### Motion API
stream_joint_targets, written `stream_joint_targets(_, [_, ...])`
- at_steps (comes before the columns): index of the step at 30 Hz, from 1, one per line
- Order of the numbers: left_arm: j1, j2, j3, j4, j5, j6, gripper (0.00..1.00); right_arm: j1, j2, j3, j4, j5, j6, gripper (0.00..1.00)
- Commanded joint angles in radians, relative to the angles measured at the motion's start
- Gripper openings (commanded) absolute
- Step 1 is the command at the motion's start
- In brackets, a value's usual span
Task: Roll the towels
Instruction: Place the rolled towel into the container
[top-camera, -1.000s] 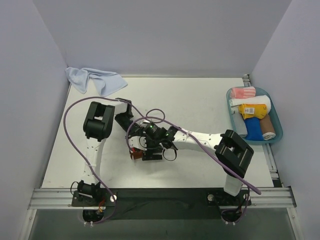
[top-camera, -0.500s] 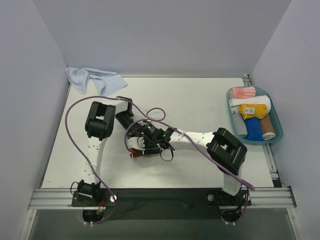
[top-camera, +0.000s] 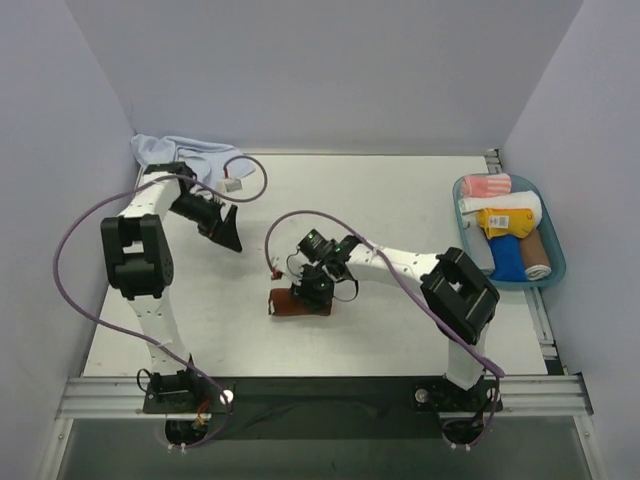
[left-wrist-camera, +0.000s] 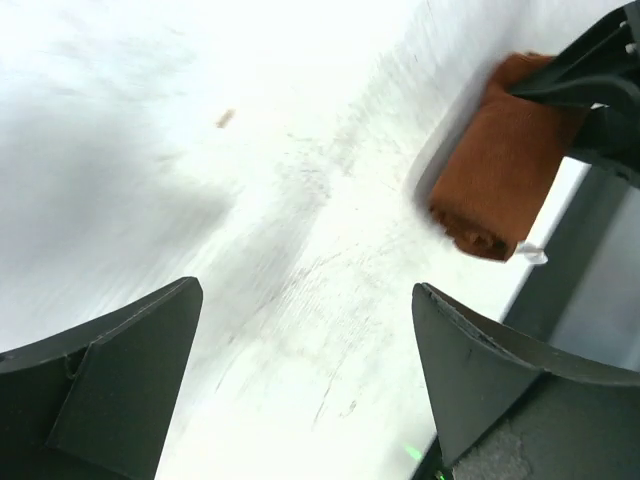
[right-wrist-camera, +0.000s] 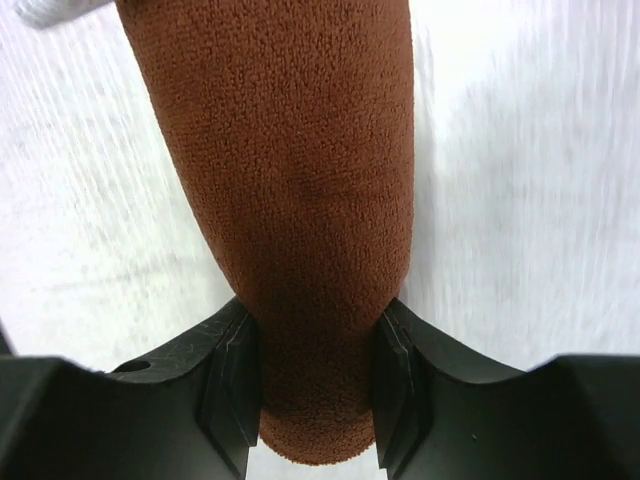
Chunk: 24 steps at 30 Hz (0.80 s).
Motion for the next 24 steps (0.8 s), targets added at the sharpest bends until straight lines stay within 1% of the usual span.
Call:
stream_joint_targets(1, [0.024, -0.243, -0.055, 0.192, -0.022, -0.071, 0.97, -0.090, -0.035, -0.014, -0.215, -0.092, 0.169, 0.00])
stream_joint_targets(2, [0.025, -0.316, -0.084, 0.216, -0.027, -0.085, 0.97, -0.110, -0.063, -0.013, -0.228, -0.100, 0.189, 0.00])
stream_joint_targets(3, [0.023, -0.350, -0.133, 0.237, -0.022, -0.097, 0.97, -0.153, -0.077, -0.013, -0.234, -0.111, 0.216, 0.00])
stream_joint_targets(5, [0.011, -0.413, -0.179, 0.298, -0.037, -0.157, 0.97, -0.196, -0.123, -0.014, -0.258, -0.115, 0.244, 0.00])
stream_joint_targets(7, [-0.015, -0.498, -0.240, 0.367, -0.086, -0.206, 0.97, -0.270, -0.163, -0.024, -0.277, -0.122, 0.273, 0.00])
stream_joint_targets(8, [-0.021, -0.528, -0.261, 0.396, -0.106, -0.256, 0.97, -0.297, -0.207, -0.030, -0.295, -0.123, 0.279, 0.00])
stream_joint_targets(9, [-0.023, -0.595, -0.290, 0.436, -0.147, -0.290, 0.97, -0.323, -0.232, -0.045, -0.307, -0.123, 0.282, 0.00])
stream_joint_targets(10, [-0.023, -0.631, -0.332, 0.519, -0.178, -0.362, 0.97, -0.383, -0.256, -0.051, -0.318, -0.122, 0.281, 0.00])
stream_joint_targets(11, [-0.055, -0.692, -0.348, 0.551, -0.200, -0.378, 0.97, -0.417, -0.307, -0.059, -0.350, -0.122, 0.279, 0.00])
stream_joint_targets(12, [-0.060, -0.723, -0.359, 0.578, -0.246, -0.395, 0.97, -0.451, -0.333, -0.065, -0.366, -0.126, 0.279, 0.00])
stream_joint_targets(13, [-0.064, -0.749, -0.368, 0.632, -0.269, -0.443, 0.97, -0.536, -0.385, -0.079, -0.382, -0.134, 0.273, 0.00])
stream_joint_targets(15, [-0.069, -0.811, -0.379, 0.665, -0.275, -0.476, 0.97, -0.625, -0.439, -0.094, -0.430, -0.138, 0.264, 0.00])
stream_joint_targets(16, [-0.075, -0.823, -0.379, 0.664, -0.269, -0.481, 0.97, -0.667, -0.488, -0.096, -0.447, -0.137, 0.255, 0.00])
stream_joint_targets(17, [-0.081, -0.841, -0.376, 0.664, -0.268, -0.487, 0.97, -0.760, -0.509, -0.094, -0.490, -0.129, 0.232, 0.00])
stream_joint_targets(19, [-0.110, -0.855, -0.377, 0.656, -0.267, -0.488, 0.97, -0.852, -0.561, -0.077, -0.534, -0.122, 0.194, 0.00])
stream_joint_targets(20, [-0.121, -0.864, -0.377, 0.651, -0.272, -0.487, 0.97, -0.959, -0.572, -0.070, -0.579, -0.111, 0.143, 0.00])
stream_joint_targets(22, [-0.152, -0.867, -0.379, 0.644, -0.298, -0.491, 0.97, -1.066, -0.585, -0.050, -0.619, -0.097, 0.089, 0.00])
stream_joint_targets(23, [-0.179, -0.868, -0.379, 0.641, -0.322, -0.495, 0.97, -1.162, -0.582, -0.027, -0.651, -0.082, 0.031, 0.00])
stream_joint_targets(24, [-0.193, -0.868, -0.379, 0.639, -0.329, -0.498, 0.97, -1.217, -0.574, -0.015, -0.665, -0.077, 0.006, 0.00])
